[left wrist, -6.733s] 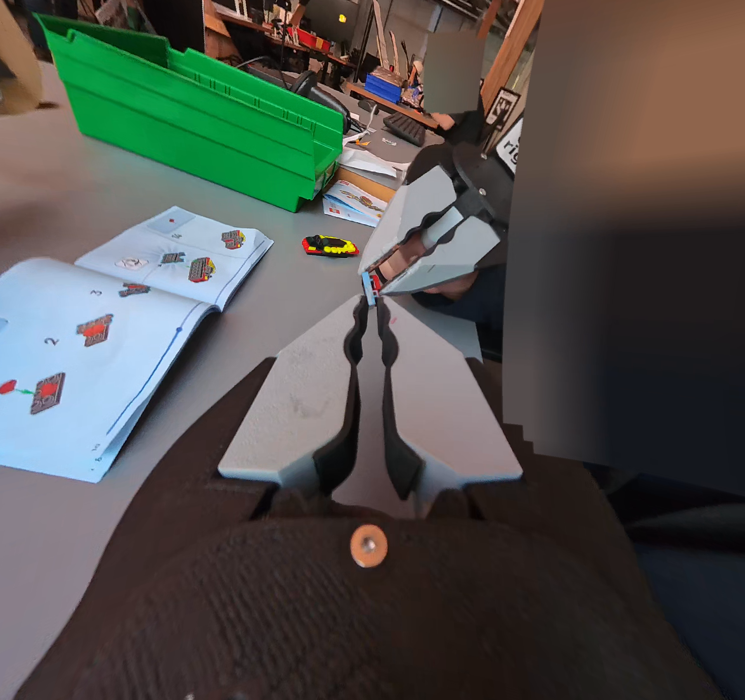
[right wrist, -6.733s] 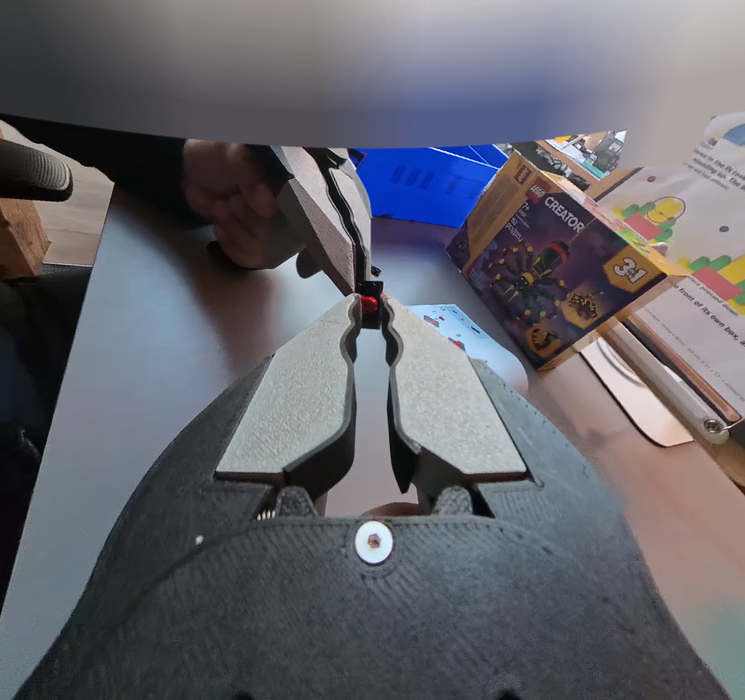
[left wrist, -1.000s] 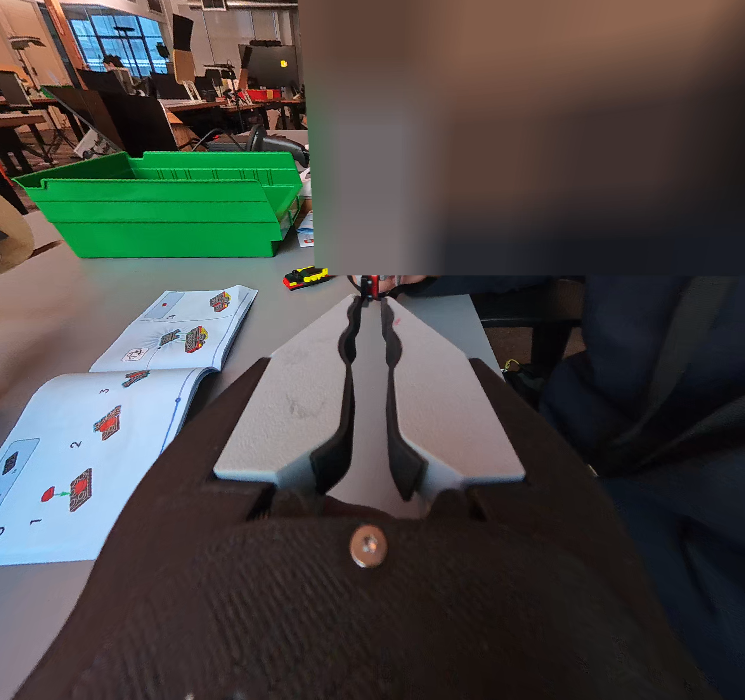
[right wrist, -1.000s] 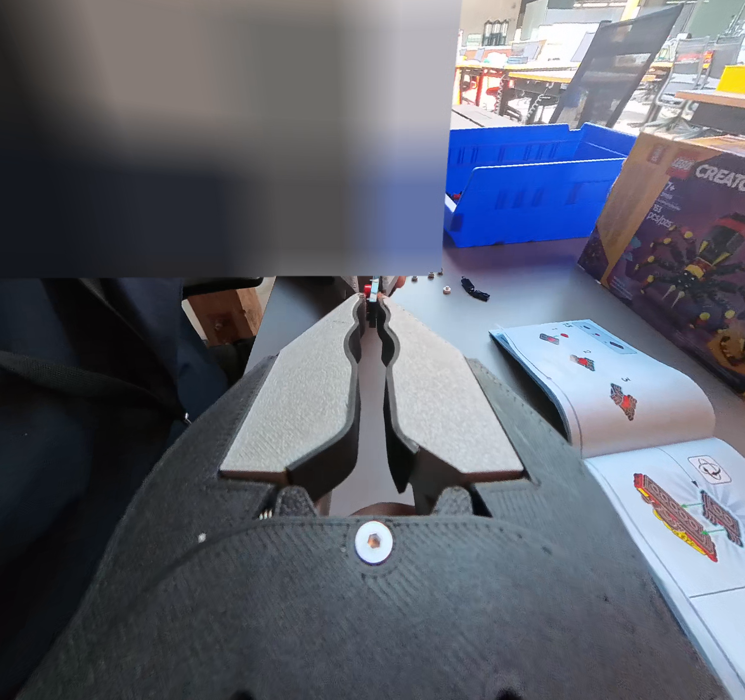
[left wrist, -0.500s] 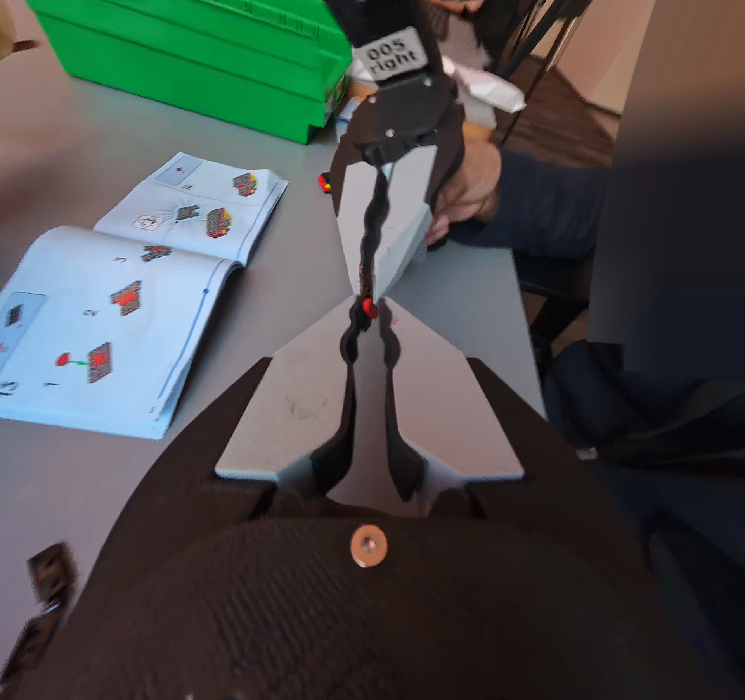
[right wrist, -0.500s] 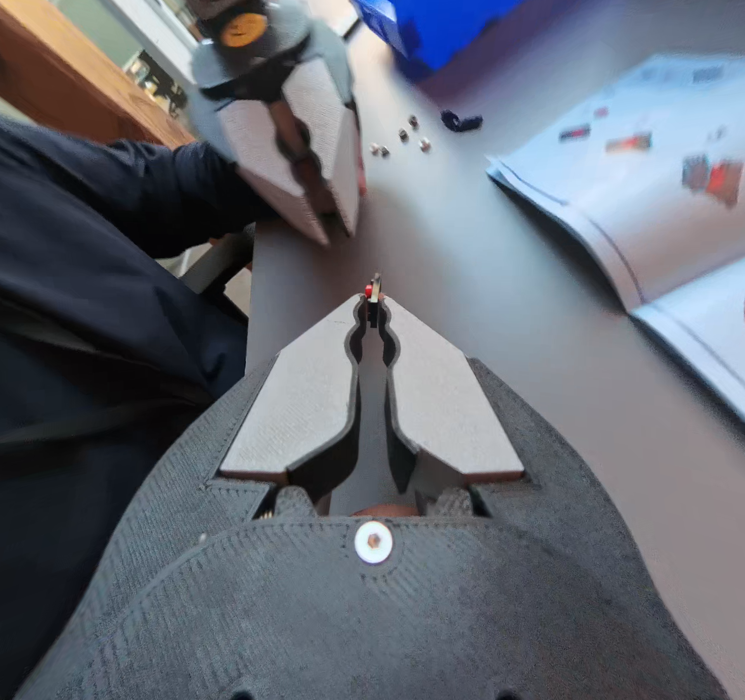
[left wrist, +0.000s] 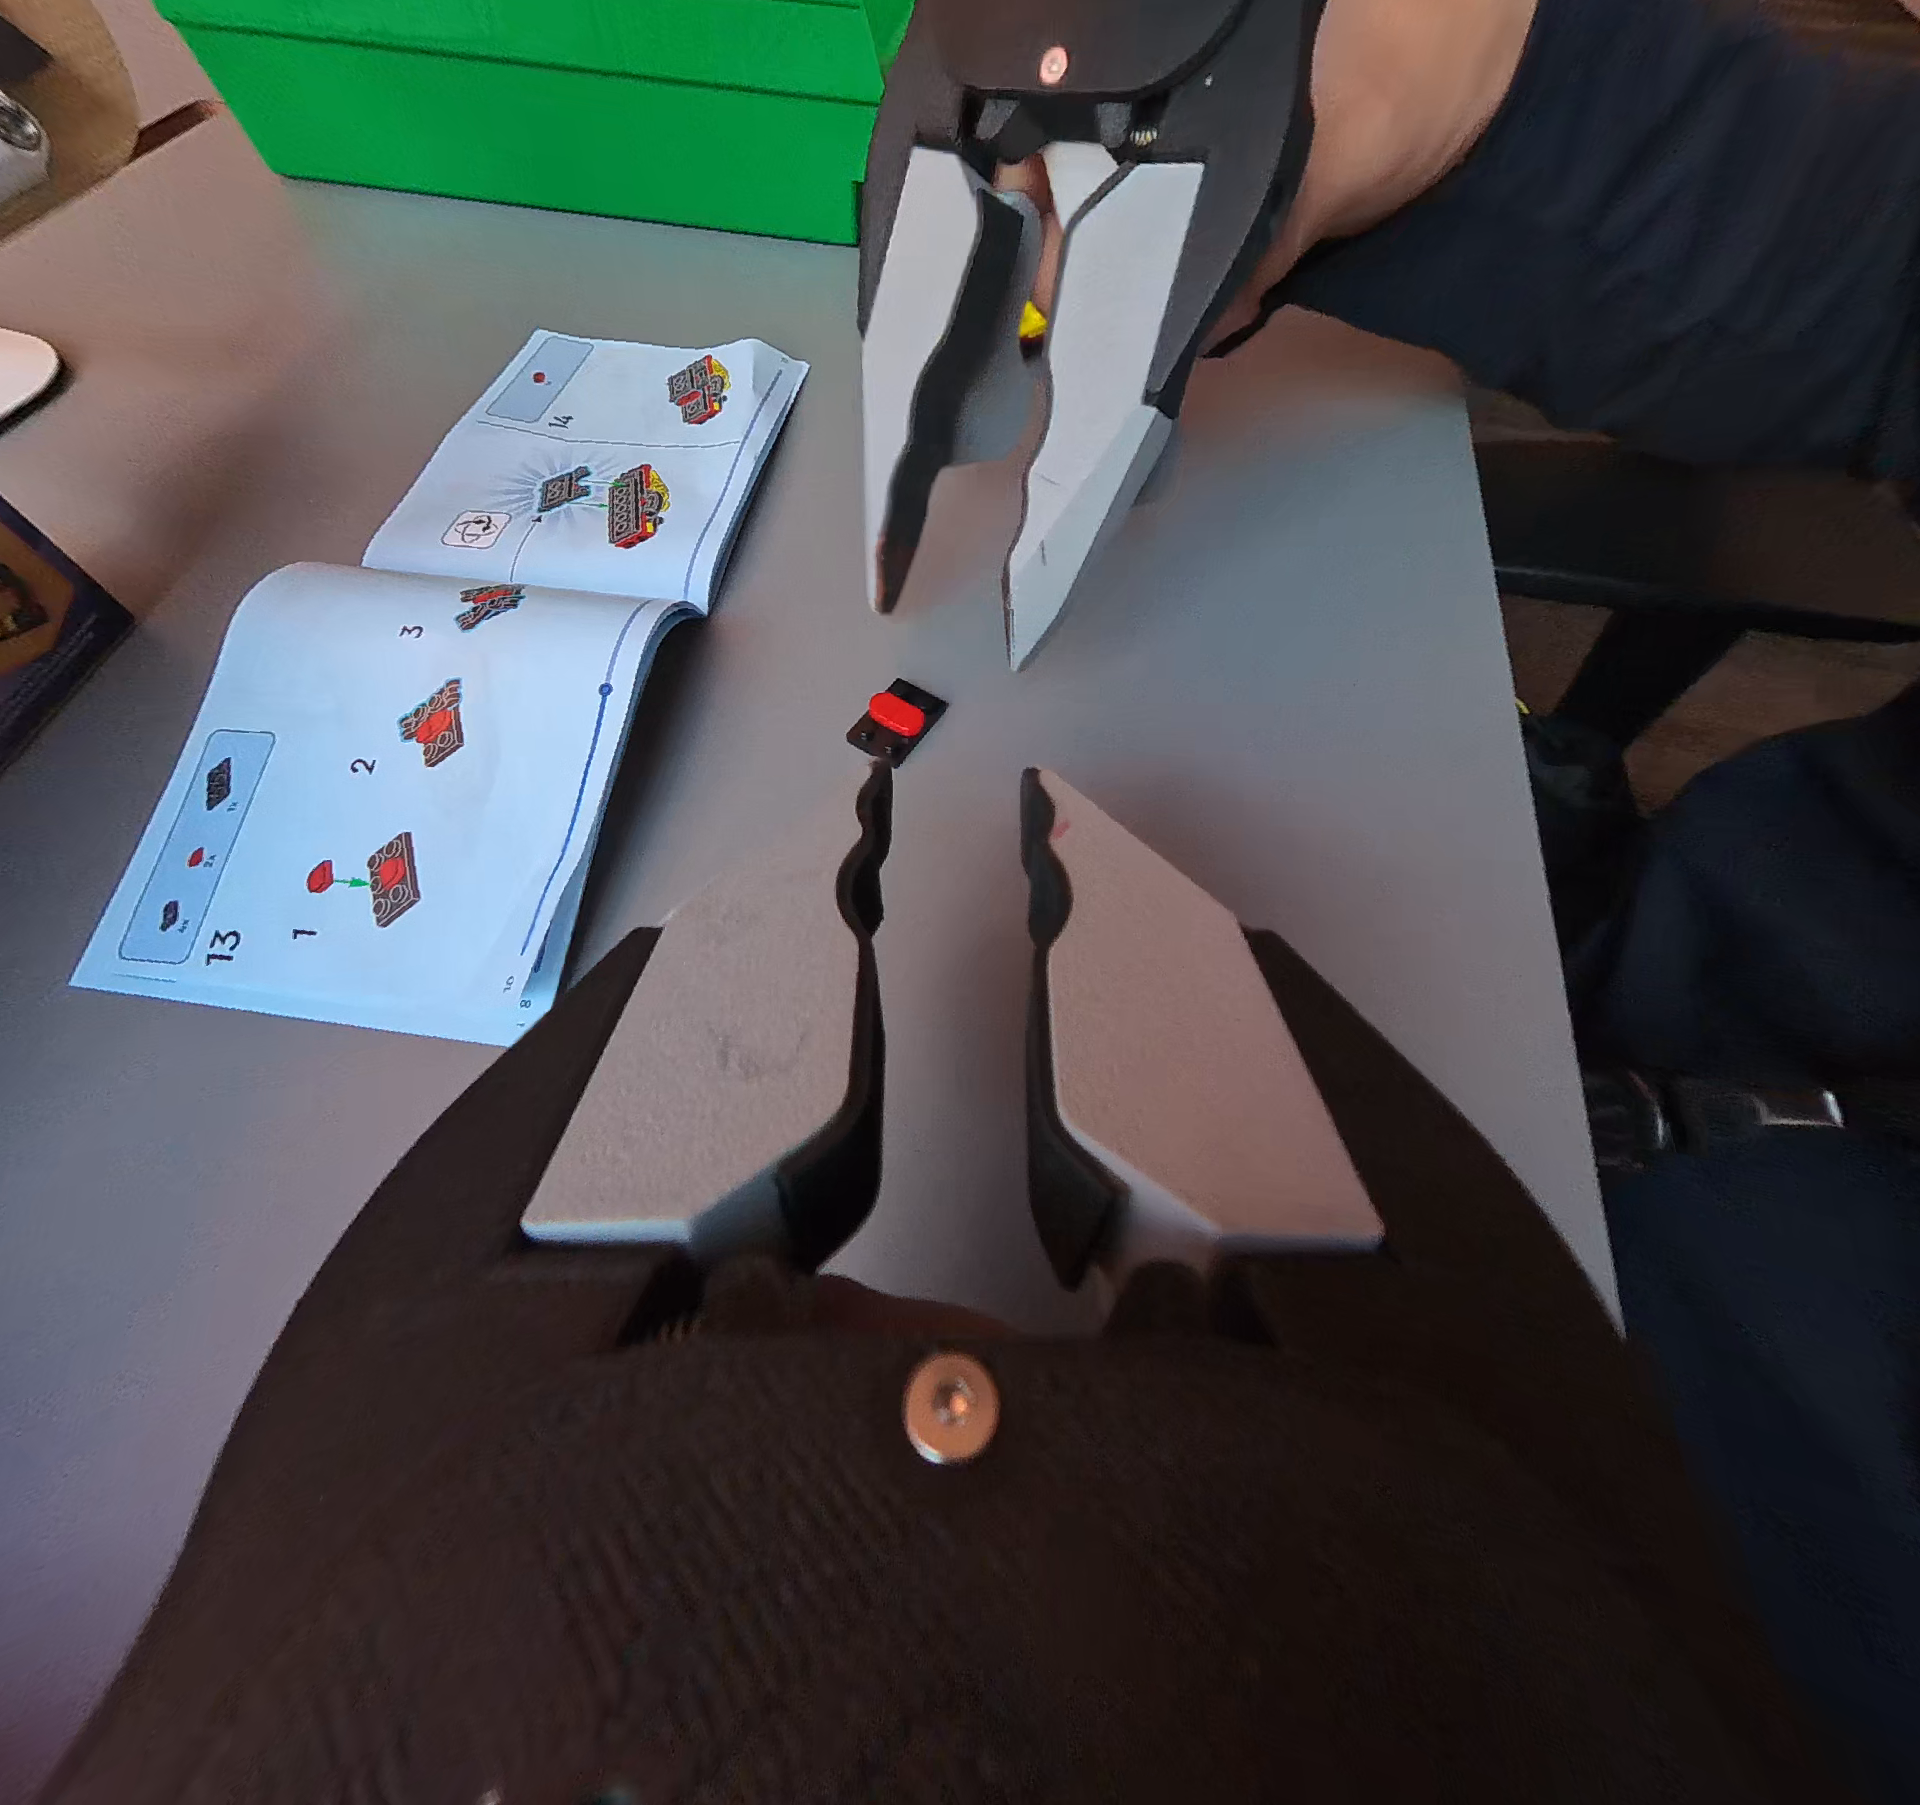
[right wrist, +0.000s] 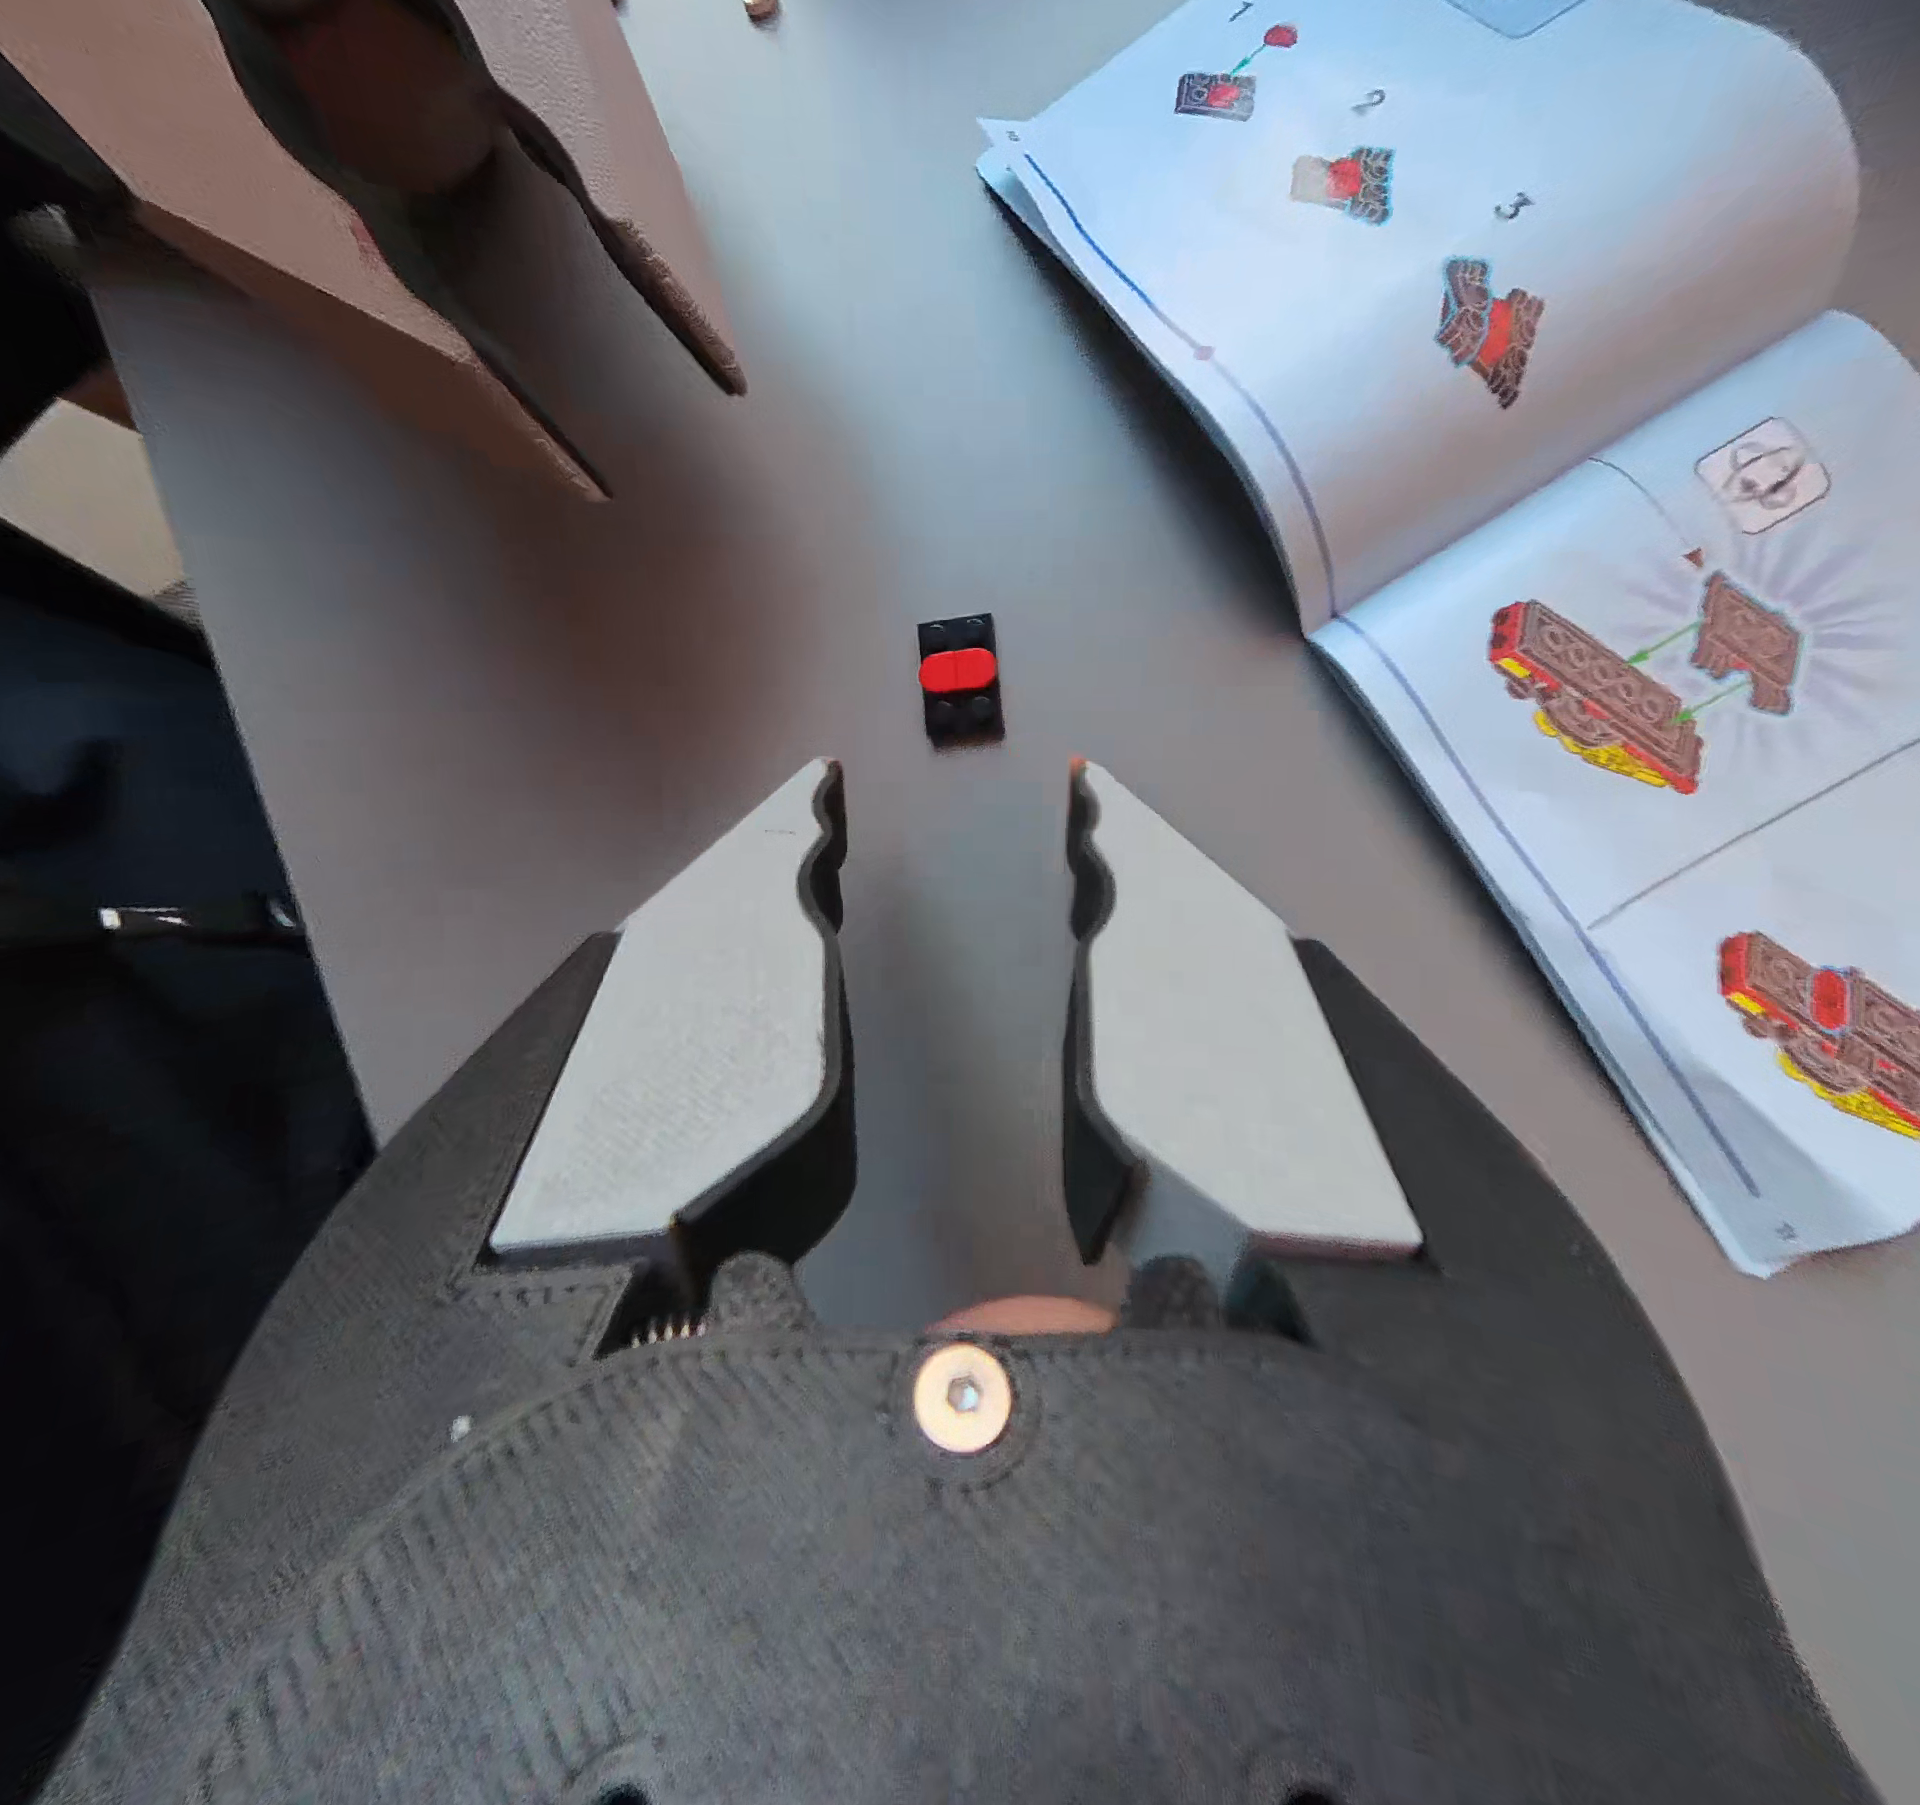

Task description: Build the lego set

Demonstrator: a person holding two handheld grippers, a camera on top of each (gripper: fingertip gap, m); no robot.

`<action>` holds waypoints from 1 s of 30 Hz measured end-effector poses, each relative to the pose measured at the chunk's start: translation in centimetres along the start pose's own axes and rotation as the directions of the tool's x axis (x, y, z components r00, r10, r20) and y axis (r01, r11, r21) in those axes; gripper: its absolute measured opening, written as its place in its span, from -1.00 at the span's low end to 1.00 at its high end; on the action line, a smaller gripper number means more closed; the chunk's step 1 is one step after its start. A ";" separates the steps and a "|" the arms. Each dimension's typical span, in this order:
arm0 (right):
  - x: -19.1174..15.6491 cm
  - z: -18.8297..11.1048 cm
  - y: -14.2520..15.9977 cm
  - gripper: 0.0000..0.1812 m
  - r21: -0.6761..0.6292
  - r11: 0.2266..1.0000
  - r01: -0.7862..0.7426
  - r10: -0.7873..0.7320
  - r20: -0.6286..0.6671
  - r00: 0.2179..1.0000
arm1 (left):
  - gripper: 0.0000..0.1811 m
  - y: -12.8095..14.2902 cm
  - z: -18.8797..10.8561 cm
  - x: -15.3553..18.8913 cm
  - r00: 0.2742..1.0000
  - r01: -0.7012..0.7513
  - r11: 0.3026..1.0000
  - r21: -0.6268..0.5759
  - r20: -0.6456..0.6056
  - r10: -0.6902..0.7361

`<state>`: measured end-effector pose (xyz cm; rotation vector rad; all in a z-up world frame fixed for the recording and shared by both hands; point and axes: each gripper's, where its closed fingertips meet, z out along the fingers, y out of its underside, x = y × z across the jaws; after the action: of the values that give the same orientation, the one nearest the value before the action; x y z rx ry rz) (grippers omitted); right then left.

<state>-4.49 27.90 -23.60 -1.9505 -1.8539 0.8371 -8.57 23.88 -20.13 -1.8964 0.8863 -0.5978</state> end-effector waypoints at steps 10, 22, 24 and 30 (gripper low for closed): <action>0.5 1.8 -0.6 -0.58 0.045 0.969 0.242 -0.240 -0.054 0.969 | -0.78 -1.2 -0.4 -2.0 0.993 -0.002 0.997 0.080 0.120 -0.008; 0.2 -1.7 -3.0 -0.59 0.317 0.905 0.283 -0.271 -0.082 0.959 | -0.89 -1.1 -0.2 -2.3 0.983 -0.058 0.996 0.060 0.177 0.047; 1.2 -2.2 -3.7 -0.59 0.332 0.893 0.303 -0.255 -0.180 0.950 | -0.94 -1.1 -0.3 -2.5 0.979 -0.078 0.995 0.057 0.193 0.066; 1.8 -3.7 -4.5 -0.68 0.410 0.872 0.269 -0.195 -0.213 0.957 | -1.00 -1.2 -0.6 -3.5 0.971 -0.054 0.996 0.067 0.237 0.037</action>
<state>-5.82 30.70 -18.36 -1.4408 -1.5952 0.8906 -10.83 26.68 -18.95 -1.8308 0.7411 -0.3625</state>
